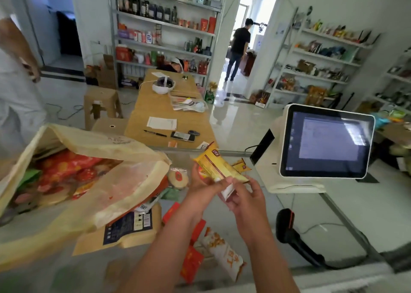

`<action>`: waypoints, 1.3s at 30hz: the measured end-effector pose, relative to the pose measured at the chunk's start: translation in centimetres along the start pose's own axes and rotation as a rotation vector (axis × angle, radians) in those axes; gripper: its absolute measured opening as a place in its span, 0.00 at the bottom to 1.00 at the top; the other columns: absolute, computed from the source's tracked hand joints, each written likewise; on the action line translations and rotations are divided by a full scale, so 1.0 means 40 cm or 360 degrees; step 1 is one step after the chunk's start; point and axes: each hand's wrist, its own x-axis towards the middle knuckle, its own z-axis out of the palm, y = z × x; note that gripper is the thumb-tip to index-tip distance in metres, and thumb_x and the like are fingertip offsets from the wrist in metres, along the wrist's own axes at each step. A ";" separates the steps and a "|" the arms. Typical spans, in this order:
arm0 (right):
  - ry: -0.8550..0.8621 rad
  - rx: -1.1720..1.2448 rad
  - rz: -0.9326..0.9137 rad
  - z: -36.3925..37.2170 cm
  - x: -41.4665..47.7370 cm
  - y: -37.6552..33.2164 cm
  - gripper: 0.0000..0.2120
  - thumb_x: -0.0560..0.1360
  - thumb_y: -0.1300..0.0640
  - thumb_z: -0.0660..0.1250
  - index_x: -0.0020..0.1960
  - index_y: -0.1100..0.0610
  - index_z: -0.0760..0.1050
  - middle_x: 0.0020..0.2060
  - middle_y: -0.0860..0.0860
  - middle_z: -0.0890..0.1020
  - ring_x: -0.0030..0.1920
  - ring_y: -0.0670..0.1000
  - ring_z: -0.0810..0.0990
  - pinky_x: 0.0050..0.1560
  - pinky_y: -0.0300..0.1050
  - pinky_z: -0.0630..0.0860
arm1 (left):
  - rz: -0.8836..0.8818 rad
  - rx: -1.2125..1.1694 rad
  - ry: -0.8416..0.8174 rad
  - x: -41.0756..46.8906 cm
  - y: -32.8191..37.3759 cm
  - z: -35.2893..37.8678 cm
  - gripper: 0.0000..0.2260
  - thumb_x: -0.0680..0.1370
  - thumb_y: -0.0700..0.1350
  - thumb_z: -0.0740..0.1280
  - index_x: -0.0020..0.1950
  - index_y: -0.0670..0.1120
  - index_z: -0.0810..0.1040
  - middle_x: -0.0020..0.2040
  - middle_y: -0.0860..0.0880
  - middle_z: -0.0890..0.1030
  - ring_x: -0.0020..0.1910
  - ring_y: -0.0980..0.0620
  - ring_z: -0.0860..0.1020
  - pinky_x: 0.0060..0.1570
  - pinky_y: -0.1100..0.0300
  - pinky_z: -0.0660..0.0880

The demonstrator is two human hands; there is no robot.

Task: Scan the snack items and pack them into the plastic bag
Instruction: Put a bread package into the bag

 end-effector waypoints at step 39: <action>-0.0330 -0.2144 0.0191 -0.653 0.201 0.072 0.42 0.65 0.56 0.77 0.71 0.54 0.56 0.61 0.56 0.70 0.61 0.56 0.74 0.59 0.48 0.74 | -0.0484 0.0687 0.0313 0.201 -0.442 0.335 0.38 0.68 0.71 0.68 0.67 0.44 0.72 0.55 0.41 0.82 0.47 0.44 0.84 0.46 0.49 0.82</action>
